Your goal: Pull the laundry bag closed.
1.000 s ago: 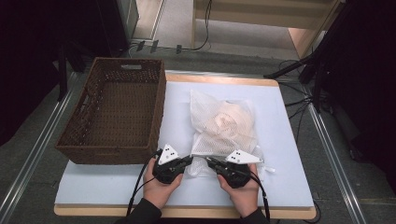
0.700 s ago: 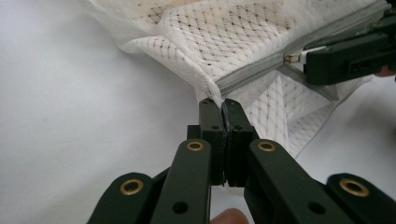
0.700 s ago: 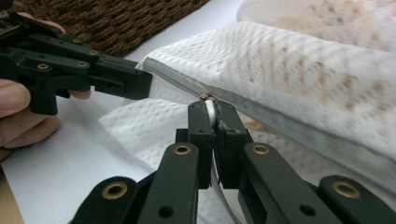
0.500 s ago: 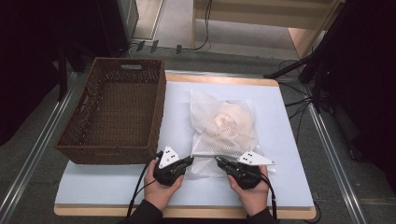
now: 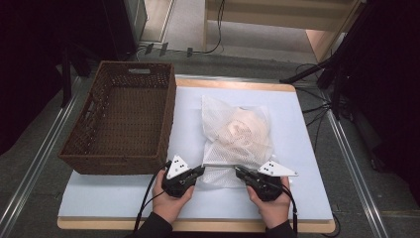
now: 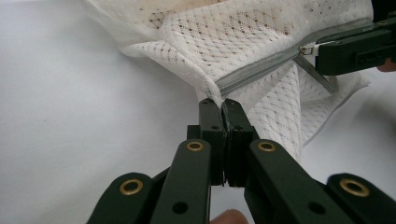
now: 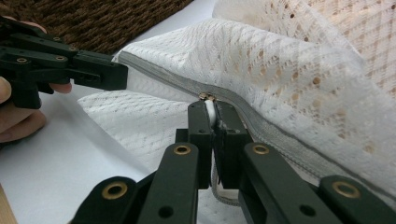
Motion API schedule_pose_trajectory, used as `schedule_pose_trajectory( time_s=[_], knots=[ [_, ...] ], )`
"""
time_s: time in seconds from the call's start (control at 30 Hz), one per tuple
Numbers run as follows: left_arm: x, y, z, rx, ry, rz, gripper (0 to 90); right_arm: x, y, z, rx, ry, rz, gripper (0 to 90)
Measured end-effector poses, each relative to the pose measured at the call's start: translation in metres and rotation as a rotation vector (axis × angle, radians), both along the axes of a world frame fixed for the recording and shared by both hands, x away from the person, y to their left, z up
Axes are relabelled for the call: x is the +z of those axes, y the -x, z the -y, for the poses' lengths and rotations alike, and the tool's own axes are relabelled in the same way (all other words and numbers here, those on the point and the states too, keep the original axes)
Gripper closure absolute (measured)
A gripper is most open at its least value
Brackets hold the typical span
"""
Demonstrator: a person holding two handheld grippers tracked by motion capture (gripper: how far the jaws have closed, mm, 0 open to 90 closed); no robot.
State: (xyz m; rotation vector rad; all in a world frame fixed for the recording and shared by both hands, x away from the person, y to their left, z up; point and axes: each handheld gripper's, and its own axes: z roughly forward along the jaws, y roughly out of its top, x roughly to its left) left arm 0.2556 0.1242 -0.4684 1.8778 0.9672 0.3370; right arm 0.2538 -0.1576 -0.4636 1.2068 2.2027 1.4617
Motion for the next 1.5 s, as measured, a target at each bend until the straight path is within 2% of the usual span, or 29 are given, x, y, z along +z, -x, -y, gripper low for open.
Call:
schedule_pose_trajectory(
  time_s=[0.1, 0.67, 1.0, 1.13, 1.3, 1.37, 1.5],
  knots=[
    [0.000, -0.001, -0.001, 0.002, 0.012, -0.007, 89.2, 0.001, 0.000, 0.003, -0.013, -0.006, -0.003, 87.0],
    [0.000, 0.000, 0.000, 0.012, -0.003, -0.004, 89.2, -0.002, 0.002, 0.020, -0.038, -0.004, -0.009, 87.0],
    [0.000, -0.001, -0.002, 0.031, 0.004, -0.011, 89.2, -0.003, 0.003, 0.032, -0.079, -0.002, -0.004, 87.0],
    [0.000, -0.002, -0.003, 0.035, 0.010, -0.017, 89.2, -0.003, 0.003, 0.045, -0.110, -0.020, -0.015, 87.0],
    [0.000, -0.001, -0.002, 0.039, 0.007, -0.016, 89.3, -0.004, 0.003, 0.055, -0.123, -0.020, -0.014, 87.0],
    [0.000, -0.002, -0.003, 0.041, 0.011, -0.016, 89.2, -0.005, 0.003, 0.065, -0.151, -0.020, -0.018, 87.0],
    [0.000, -0.001, -0.002, 0.044, 0.007, -0.015, 89.2, -0.006, 0.002, 0.076, -0.173, -0.025, -0.023, 87.0]
  ],
)
